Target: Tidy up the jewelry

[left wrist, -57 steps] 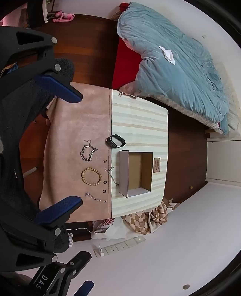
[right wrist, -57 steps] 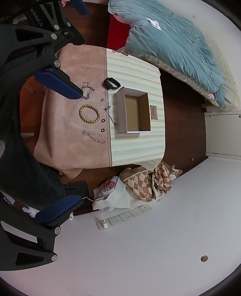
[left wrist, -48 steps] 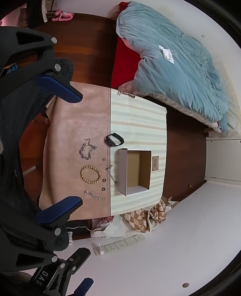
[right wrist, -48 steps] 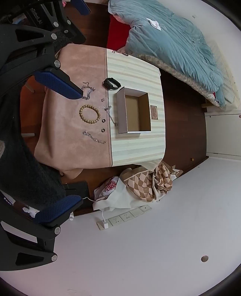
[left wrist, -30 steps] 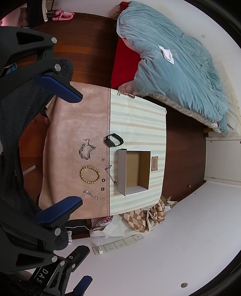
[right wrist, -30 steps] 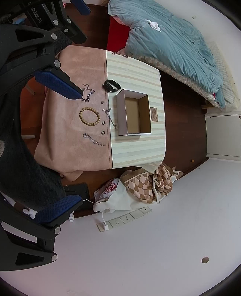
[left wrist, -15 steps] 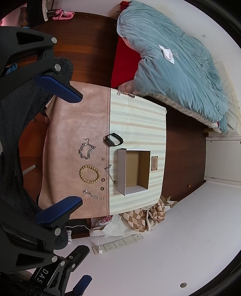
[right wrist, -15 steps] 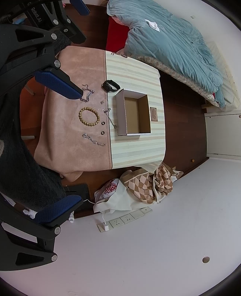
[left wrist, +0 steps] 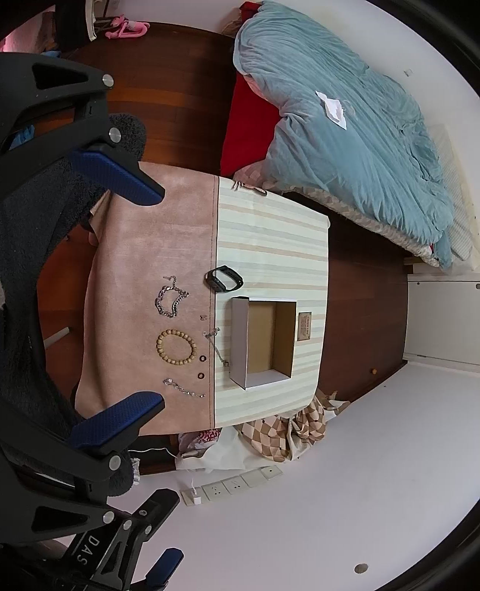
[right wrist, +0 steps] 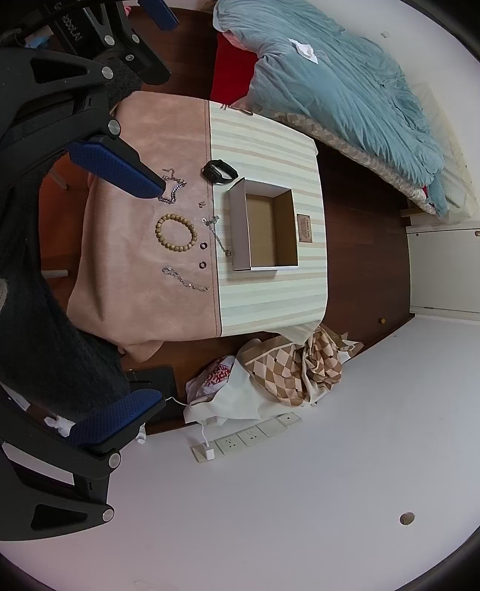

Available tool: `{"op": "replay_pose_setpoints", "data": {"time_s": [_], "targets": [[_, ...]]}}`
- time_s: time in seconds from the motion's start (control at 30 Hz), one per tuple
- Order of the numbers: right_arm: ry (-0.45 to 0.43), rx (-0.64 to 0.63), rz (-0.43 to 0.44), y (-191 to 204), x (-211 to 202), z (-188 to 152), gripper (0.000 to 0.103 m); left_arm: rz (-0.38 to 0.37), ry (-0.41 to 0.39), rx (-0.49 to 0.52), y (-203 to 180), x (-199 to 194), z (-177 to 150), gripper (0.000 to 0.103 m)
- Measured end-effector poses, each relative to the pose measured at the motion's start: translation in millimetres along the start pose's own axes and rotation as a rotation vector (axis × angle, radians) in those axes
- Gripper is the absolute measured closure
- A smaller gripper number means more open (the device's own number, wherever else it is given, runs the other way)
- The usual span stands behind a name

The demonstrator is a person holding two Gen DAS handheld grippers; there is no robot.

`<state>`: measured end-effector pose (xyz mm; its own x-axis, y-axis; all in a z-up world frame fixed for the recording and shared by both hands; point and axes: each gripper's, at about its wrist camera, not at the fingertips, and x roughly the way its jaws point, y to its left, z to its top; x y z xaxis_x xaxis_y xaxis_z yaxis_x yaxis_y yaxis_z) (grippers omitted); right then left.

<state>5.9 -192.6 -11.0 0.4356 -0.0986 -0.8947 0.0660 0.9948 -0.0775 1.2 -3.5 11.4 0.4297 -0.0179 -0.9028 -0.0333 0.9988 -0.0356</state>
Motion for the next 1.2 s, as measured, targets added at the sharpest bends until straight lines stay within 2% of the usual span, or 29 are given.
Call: {"op": "replay_pose_setpoints", "data": {"time_s": [1.2], "targets": [[-0.021, -0.015, 0.004, -7.0, -11.7, 2.2, 0.000, -0.007, -0.017, -0.008, 2.4, -10.0, -0.3, 0.000]]}}
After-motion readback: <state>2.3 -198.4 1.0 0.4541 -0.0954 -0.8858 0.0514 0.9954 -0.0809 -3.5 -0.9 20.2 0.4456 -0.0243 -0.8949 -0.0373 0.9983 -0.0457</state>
